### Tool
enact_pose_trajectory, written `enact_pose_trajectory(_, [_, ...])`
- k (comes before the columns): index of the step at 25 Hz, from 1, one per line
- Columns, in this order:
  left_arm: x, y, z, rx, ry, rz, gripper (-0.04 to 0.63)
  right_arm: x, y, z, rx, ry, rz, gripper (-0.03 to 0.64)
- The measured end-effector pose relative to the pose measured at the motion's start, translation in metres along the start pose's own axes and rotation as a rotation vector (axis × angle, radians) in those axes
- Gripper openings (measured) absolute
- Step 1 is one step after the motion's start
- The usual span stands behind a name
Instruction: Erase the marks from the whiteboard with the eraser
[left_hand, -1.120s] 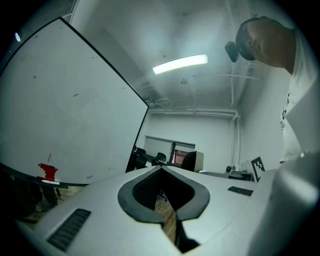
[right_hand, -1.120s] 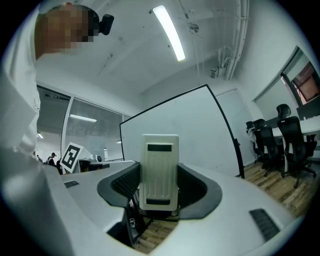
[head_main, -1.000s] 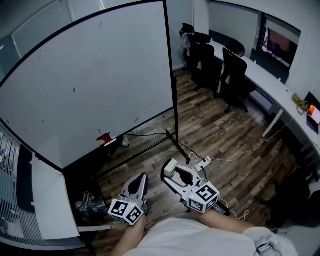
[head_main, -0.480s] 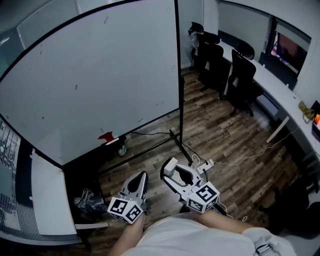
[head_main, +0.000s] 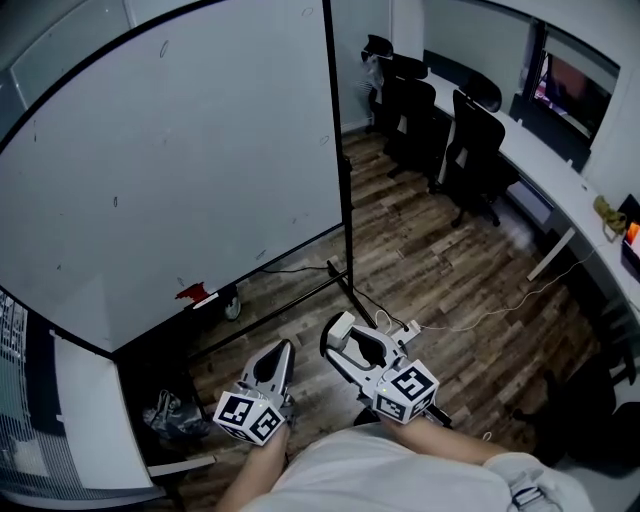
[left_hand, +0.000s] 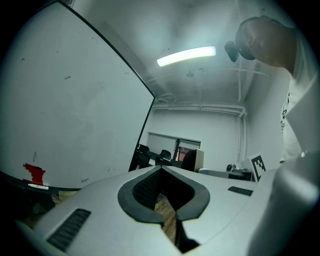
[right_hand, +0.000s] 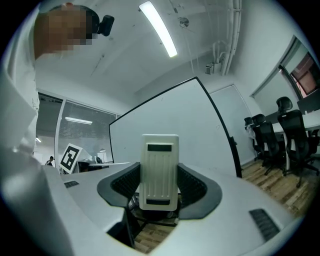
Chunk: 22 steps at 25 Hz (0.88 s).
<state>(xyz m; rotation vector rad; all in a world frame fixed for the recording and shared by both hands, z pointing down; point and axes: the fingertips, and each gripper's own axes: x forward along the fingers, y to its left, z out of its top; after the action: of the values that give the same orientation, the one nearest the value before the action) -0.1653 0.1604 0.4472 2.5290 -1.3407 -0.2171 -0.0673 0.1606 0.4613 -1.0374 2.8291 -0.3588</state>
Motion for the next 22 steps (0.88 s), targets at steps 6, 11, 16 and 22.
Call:
enact_pose_trajectory(6, [0.062, 0.007, -0.01, 0.012, 0.018, -0.004, 0.008, 0.012, -0.054, 0.006, -0.003, 0.024, -0.005, 0.233])
enact_pose_trajectory(11, [0.113, 0.013, -0.022, -0.007, 0.038, -0.006, 0.008, 0.016, -0.1, 0.011, 0.01, 0.031, 0.003, 0.232])
enact_pose_trajectory(16, [0.158, 0.007, -0.032, -0.003, 0.065, 0.0, 0.007, 0.015, -0.144, 0.026, 0.042, 0.017, 0.008, 0.233])
enact_pose_trajectory(22, [0.197, -0.005, -0.017, 0.026, 0.05, -0.013, 0.007, 0.014, -0.167, 0.049, 0.03, -0.012, 0.059, 0.232])
